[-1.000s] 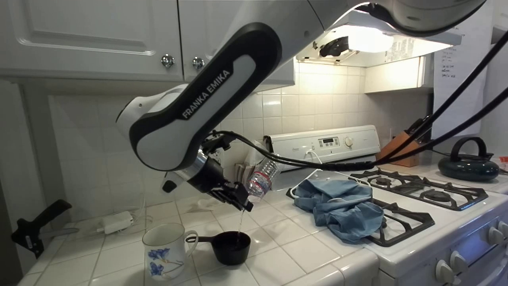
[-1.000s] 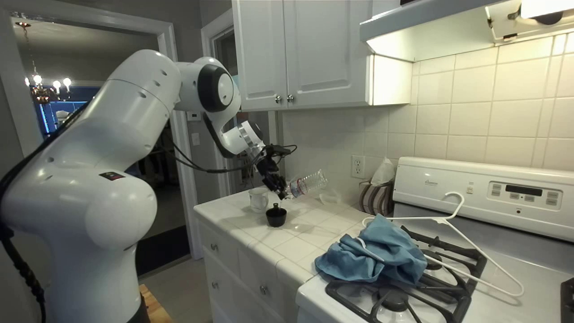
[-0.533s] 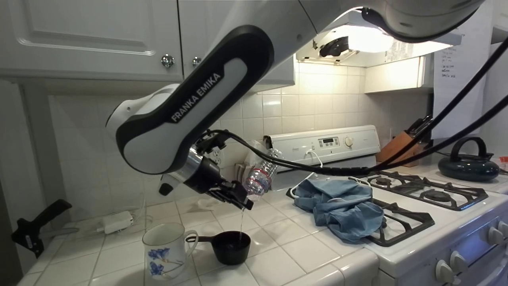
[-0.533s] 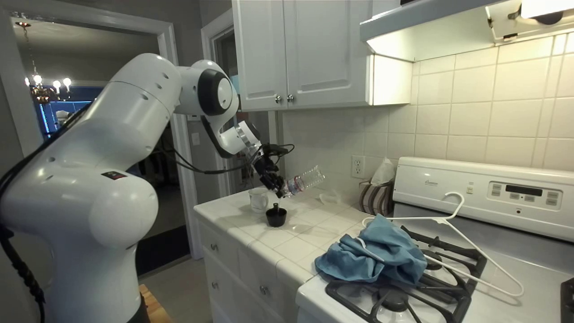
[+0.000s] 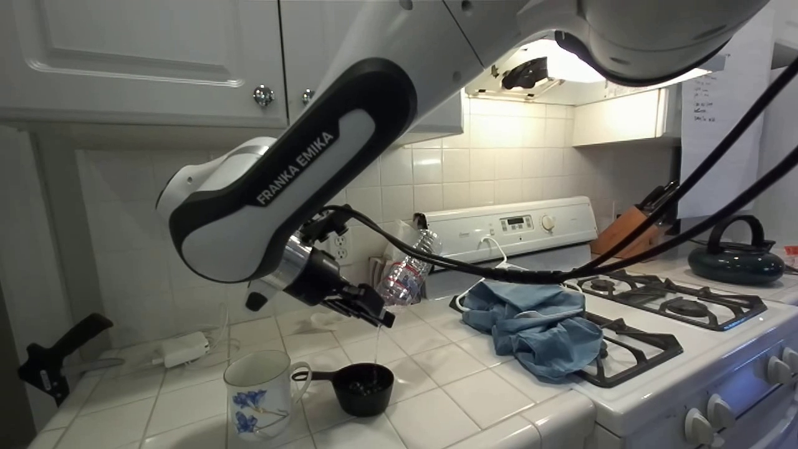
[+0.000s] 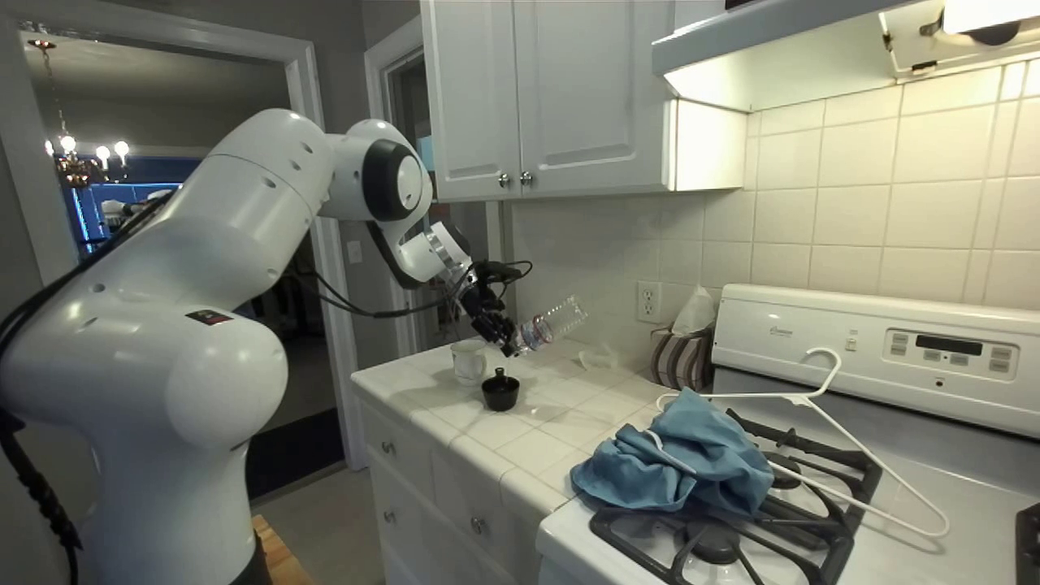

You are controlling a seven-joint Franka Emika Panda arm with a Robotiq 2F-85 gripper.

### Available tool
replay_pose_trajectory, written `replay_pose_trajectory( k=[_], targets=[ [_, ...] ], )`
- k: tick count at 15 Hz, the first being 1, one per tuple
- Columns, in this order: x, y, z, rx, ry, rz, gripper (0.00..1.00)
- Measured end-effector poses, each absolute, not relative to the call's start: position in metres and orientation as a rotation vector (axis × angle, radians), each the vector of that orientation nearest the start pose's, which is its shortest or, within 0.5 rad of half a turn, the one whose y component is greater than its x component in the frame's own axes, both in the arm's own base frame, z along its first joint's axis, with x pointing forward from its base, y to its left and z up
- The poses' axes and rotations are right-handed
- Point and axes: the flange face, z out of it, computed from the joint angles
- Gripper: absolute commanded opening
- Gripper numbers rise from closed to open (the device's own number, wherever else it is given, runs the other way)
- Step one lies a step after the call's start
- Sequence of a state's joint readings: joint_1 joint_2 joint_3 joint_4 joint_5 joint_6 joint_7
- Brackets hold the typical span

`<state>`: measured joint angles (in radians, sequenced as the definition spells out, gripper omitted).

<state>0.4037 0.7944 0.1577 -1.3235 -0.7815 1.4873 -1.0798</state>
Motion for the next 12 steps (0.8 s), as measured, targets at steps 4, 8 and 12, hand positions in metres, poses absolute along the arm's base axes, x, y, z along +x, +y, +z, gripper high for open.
replay_pose_trajectory(
  k=[4,8,12],
  targets=[
    [0.631,0.279,0.252,1.522,1.958,-0.975,0.08],
    [0.632,0.286,0.250,1.515,1.947,-0.983,0.08],
    [0.632,0.290,0.250,1.511,1.930,-1.006,0.08]
  ],
)
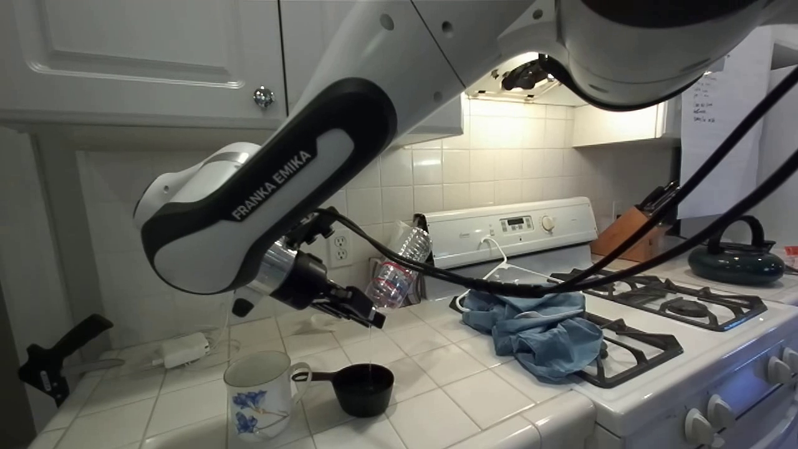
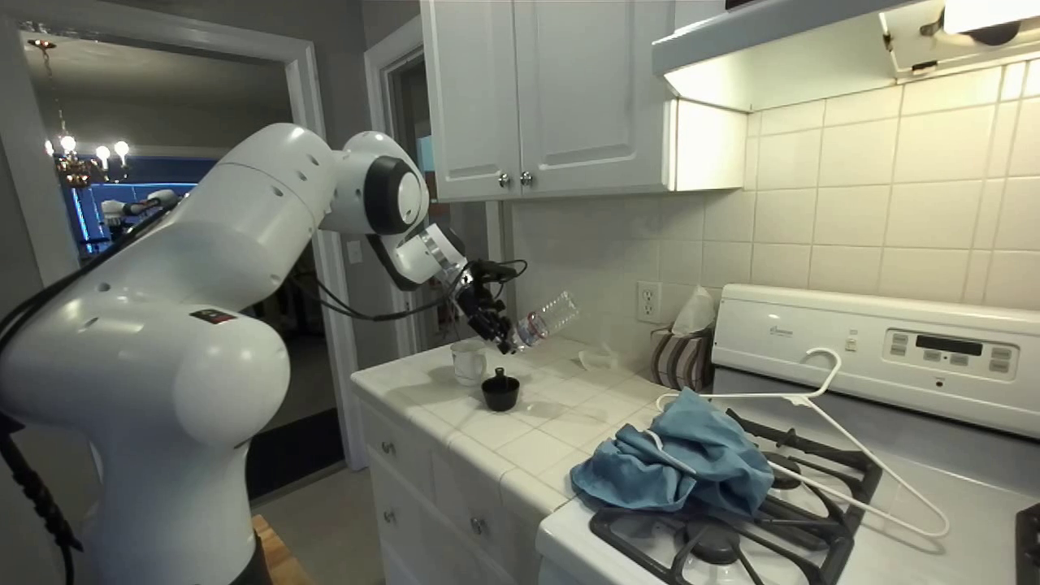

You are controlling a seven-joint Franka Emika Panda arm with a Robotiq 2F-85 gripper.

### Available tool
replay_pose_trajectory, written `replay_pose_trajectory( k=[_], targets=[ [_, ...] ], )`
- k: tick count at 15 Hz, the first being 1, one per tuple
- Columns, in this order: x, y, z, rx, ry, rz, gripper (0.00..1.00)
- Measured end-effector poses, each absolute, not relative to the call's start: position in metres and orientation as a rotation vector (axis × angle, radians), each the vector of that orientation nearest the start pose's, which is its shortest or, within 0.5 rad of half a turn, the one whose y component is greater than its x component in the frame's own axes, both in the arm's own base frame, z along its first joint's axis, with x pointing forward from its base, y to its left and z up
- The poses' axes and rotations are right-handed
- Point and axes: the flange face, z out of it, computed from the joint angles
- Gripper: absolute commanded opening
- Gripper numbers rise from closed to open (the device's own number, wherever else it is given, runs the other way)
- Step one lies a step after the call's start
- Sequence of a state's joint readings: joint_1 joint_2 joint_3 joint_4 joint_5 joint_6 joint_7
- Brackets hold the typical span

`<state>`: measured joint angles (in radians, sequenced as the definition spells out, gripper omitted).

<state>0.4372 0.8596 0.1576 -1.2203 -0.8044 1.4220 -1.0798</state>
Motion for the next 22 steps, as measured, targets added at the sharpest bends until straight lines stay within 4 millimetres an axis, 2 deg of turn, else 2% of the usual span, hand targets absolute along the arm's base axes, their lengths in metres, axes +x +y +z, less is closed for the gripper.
replay_pose_trajectory(
  k=[10,22],
  targets=[
    [0.630,0.297,0.248,1.497,1.875,-1.080,0.08],
    [0.637,0.307,0.252,1.495,1.868,-0.990,0.08]
  ],
)
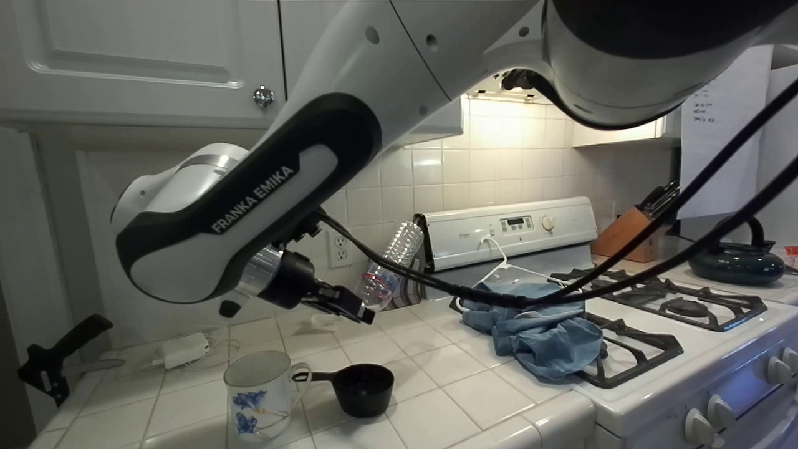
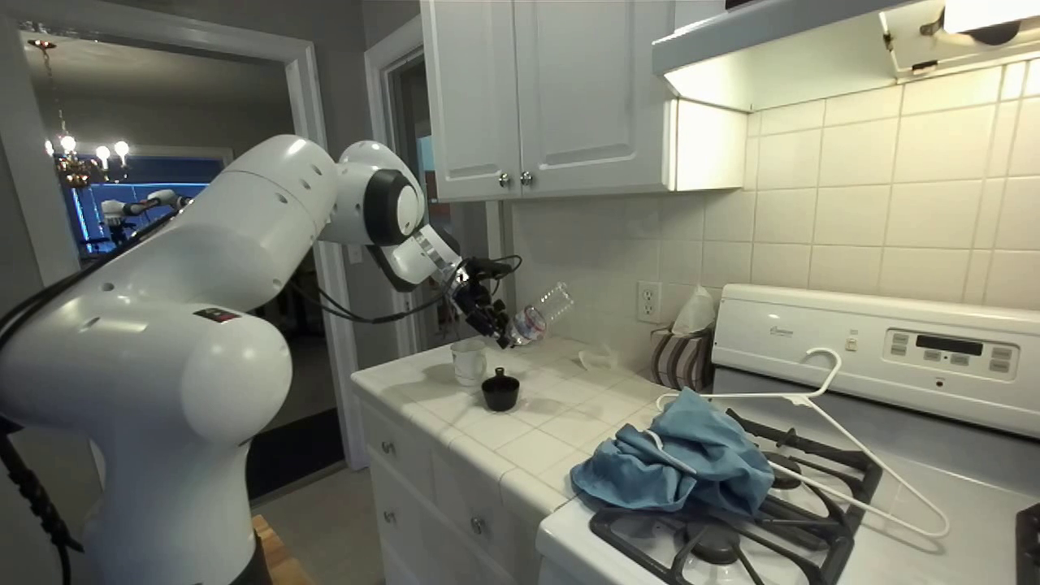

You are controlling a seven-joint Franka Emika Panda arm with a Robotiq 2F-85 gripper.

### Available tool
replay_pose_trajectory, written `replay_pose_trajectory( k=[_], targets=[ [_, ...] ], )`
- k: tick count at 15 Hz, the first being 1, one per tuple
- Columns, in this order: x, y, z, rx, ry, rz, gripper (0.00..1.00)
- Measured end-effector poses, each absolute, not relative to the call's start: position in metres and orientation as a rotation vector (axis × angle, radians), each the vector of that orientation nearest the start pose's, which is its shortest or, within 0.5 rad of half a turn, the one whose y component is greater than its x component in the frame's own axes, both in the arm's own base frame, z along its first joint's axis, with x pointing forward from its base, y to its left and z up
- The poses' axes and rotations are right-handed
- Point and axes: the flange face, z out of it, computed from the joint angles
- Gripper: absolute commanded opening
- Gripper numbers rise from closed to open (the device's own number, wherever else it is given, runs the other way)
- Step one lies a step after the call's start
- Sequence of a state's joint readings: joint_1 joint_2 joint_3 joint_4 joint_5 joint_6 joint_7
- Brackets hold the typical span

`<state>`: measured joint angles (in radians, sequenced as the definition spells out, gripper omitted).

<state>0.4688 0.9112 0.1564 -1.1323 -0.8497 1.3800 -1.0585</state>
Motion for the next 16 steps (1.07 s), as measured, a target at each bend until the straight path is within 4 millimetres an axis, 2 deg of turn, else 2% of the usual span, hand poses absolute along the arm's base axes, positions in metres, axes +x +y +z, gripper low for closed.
replay_pose_trajectory(
  k=[4,10,16],
  targets=[
    [0.646,0.312,0.252,1.509,1.892,-0.883,0.08],
    [0.658,0.325,0.252,1.570,1.919,-0.621,0.08],
    [0.641,0.333,0.259,1.692,1.898,-0.303,0.08]
  ],
)
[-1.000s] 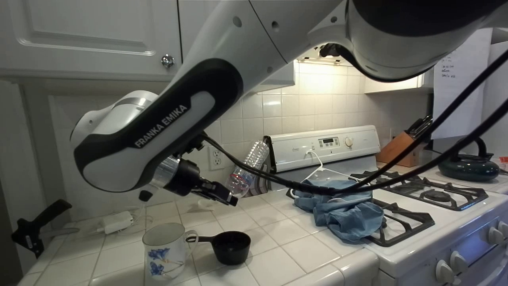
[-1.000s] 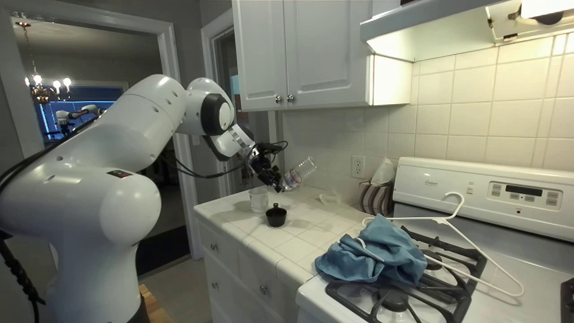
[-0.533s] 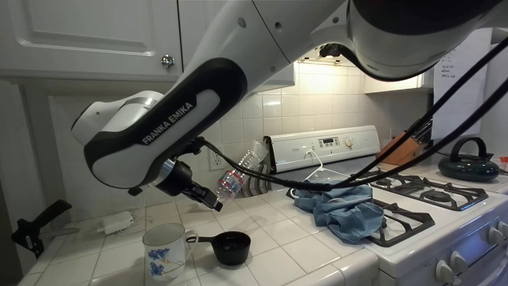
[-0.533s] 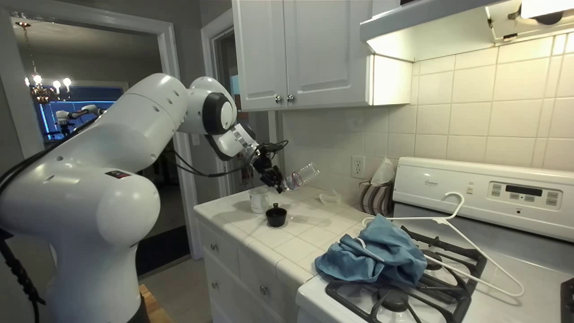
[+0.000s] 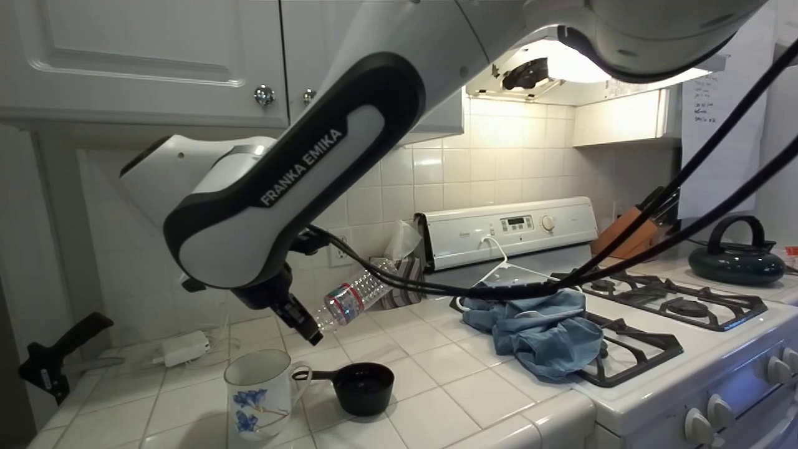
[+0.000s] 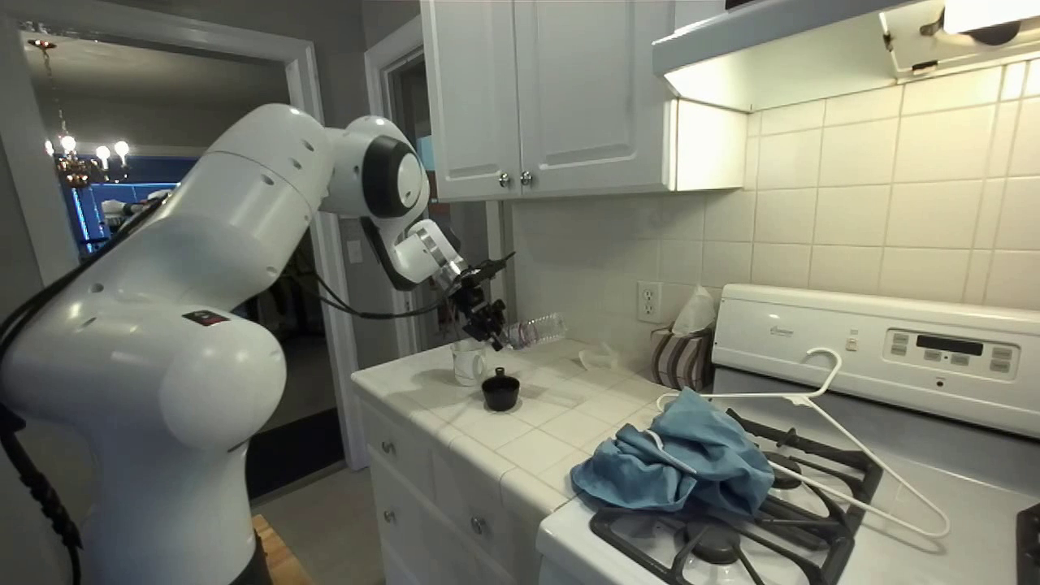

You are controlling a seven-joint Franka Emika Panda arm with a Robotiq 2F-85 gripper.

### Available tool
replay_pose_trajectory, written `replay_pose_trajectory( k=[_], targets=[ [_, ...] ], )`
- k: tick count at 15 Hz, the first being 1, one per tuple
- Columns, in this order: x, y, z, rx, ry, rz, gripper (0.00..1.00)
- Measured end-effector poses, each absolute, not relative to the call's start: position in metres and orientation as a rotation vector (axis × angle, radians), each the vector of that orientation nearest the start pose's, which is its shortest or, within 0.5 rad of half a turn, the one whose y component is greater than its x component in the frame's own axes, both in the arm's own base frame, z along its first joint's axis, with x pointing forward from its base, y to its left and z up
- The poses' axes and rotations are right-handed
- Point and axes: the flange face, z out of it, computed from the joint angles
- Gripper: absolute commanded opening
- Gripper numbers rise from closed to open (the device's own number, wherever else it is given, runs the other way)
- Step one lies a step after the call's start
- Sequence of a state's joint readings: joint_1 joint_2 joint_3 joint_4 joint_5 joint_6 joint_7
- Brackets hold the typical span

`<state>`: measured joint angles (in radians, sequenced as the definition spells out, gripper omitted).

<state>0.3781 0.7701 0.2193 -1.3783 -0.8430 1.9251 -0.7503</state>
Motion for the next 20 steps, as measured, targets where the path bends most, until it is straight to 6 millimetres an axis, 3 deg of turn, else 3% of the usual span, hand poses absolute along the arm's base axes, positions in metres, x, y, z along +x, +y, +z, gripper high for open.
replay_pose_trajectory(
  k=[3,6,13,17,20],
  targets=[
    [0.634,0.318,0.271,1.813,1.823,-0.116,0.08],
    [0.629,0.289,0.281,1.901,1.737,0.085,0.08],
    [0.594,0.178,0.292,1.892,1.630,0.593,0.08],
    [0.583,0.128,0.342,1.867,1.565,0.831,0.08],
    [0.576,0.119,0.386,1.877,1.500,0.997,0.08]
  ],
)
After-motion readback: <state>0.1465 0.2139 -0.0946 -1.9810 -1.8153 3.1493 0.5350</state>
